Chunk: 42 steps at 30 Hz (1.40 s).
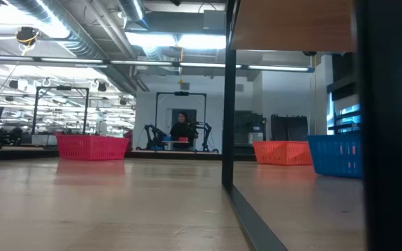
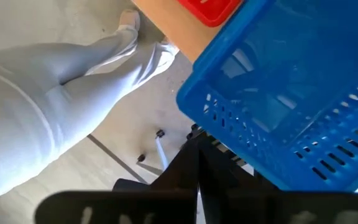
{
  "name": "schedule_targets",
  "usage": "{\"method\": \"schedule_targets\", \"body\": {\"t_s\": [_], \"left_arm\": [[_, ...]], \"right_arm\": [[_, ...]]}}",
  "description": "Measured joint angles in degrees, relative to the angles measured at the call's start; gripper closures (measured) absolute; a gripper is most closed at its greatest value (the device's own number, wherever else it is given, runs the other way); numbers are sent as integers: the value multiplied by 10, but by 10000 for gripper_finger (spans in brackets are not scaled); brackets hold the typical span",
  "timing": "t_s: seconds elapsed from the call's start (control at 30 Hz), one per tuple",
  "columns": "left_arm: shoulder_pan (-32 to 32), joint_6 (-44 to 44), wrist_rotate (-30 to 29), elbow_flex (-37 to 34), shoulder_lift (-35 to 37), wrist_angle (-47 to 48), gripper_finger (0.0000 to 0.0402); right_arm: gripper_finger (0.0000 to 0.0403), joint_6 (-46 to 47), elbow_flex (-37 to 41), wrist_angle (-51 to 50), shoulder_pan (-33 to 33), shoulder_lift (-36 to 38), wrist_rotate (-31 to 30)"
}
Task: Stack baskets on shelf by color
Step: Stack the top blue basket on top of the blue basket on the shelf, then stack the red basket on top of the red baskets on the shelf
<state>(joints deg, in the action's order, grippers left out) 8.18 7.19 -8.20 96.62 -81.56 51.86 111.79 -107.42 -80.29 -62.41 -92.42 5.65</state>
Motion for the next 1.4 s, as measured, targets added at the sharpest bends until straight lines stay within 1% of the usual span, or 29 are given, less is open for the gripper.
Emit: {"method": "schedule_targets", "body": {"t_s": [0.07, 0.2, 0.3, 0.4, 0.5, 0.57, 0.6, 0.73, 1.0, 1.23, 1.33, 1.4], "left_arm": [[0, 5, 42, 0, 0, 0, 350], [1, 11, 95, 0, 0, 0, 350], [1, 11, 149, 0, 0, 0, 350], [3, 11, 223, 0, 0, 0, 350], [8, 11, 316, 0, 0, 0, 350], [11, 11, 358, 0, 0, 0, 350], [12, 11, 366, 0, 0, 0, 350], [13, 10, 358, 0, 0, 0, 350], [15, 10, 358, 0, 0, 0, 350], [15, 10, 357, 0, 0, 0, 350], [15, 10, 357, 0, 0, 0, 350], [15, 9, 348, 0, 0, 0, 350]], "right_arm": [[403, 0, 0, 2, 0, 0, 0], [403, 0, 0, 6, 0, 0, 0], [403, 0, 0, 7, 0, 0, 0], [403, 0, 0, 7, 0, 0, 0], [403, 0, 0, 7, 0, 0, 0], [403, 0, 0, 7, 0, 0, 0], [403, 0, 0, 7, 0, 0, 0], [403, -5, 3, 8, 0, 0, -3], [403, -41, 45, 17, 0, 0, 2], [403, -43, 41, 20, 8, 10, 1], [403, -43, 16, -3, 13, 16, -15], [403, -44, -9, -43, 14, 17, -57]]}}
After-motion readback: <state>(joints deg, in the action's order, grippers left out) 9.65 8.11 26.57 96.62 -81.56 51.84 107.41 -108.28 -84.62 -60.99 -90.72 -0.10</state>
